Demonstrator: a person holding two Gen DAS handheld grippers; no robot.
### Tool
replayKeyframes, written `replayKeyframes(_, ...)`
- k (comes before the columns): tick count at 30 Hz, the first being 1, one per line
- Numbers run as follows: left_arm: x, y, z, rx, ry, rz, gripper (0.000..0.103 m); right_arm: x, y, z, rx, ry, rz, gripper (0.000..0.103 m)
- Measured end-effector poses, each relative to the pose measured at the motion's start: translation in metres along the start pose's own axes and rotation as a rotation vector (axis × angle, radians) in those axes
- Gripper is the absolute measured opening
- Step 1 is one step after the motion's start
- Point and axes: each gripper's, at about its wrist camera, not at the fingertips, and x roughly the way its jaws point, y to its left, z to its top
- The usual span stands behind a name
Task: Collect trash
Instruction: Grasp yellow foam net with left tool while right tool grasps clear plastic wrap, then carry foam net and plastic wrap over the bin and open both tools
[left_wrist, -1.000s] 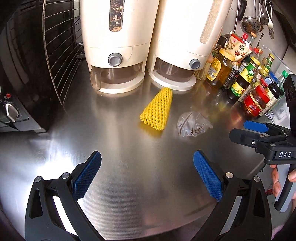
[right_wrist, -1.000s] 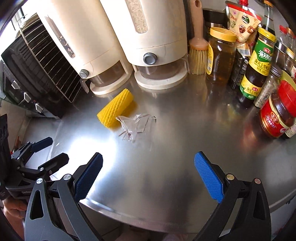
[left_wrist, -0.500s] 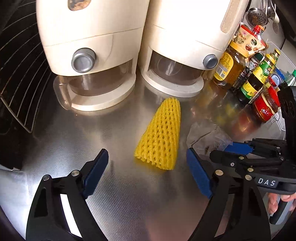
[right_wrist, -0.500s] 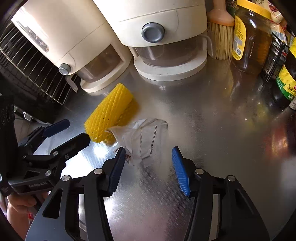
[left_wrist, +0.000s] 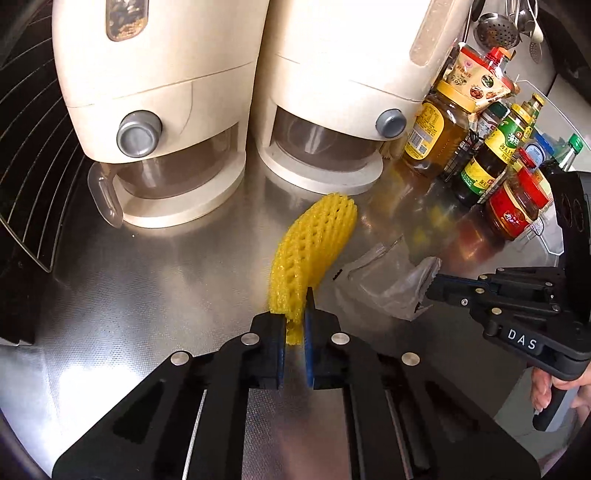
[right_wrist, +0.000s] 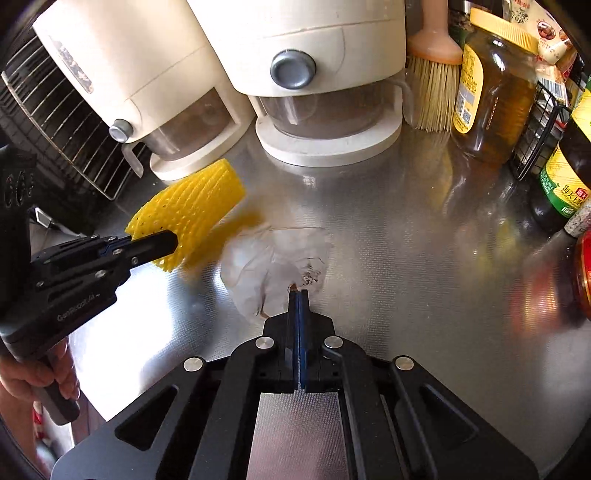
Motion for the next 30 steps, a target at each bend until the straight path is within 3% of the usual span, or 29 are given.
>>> replayKeyframes(8, -0.024, -0.008, -0.012, -0.015, -0.029, 0.01, 0.007, -0.026, -0.001, -0.007, -0.011, -0.052, 0.007, 0.002)
replayKeyframes(14, -0.038, -0.006, -0.018, -0.027, -0.046, 0.025, 0.007, -0.04, 0.005, -0.006, -0.012, -0.101, 0.037, 0.011)
replayKeyframes(15, -0.04, -0.005, -0.019, -0.031, -0.05, 0.029, 0.007, -0.04, 0.008, -0.005, -0.015, -0.107, 0.045, 0.033)
replayKeyframes(16, -0.043, -0.004, -0.019, -0.032, -0.053, 0.034, 0.007, -0.042, 0.011, -0.005, -0.009, -0.122, 0.057, 0.061)
replayKeyframes(17, -0.045, -0.001, -0.02, -0.036, -0.055, 0.041, 0.007, -0.045, 0.014, -0.004, -0.006, -0.144, 0.062, 0.062)
replayKeyframes(22, -0.056, 0.011, -0.028, -0.063, -0.052, 0.066, 0.007, -0.028, 0.034, 0.004, -0.059, -0.122, 0.045, 0.06)
replayKeyframes(25, -0.061, 0.02, -0.034, -0.082, -0.05, 0.083, 0.007, -0.003, 0.042, 0.009, -0.103, -0.098, -0.012, 0.057)
replayKeyframes(26, -0.063, 0.022, -0.036, -0.087, -0.05, 0.087, 0.007, 0.008, 0.043, 0.009, -0.112, -0.077, -0.03, 0.039)
replayKeyframes(28, -0.068, 0.025, -0.041, -0.094, -0.053, 0.093, 0.007, 0.021, 0.043, 0.008, -0.115, -0.034, -0.011, 0.014)
replayKeyframes(30, -0.073, 0.024, -0.045, -0.093, -0.055, 0.096, 0.007, 0.015, 0.046, 0.004, -0.131, -0.059, -0.028, 0.007)
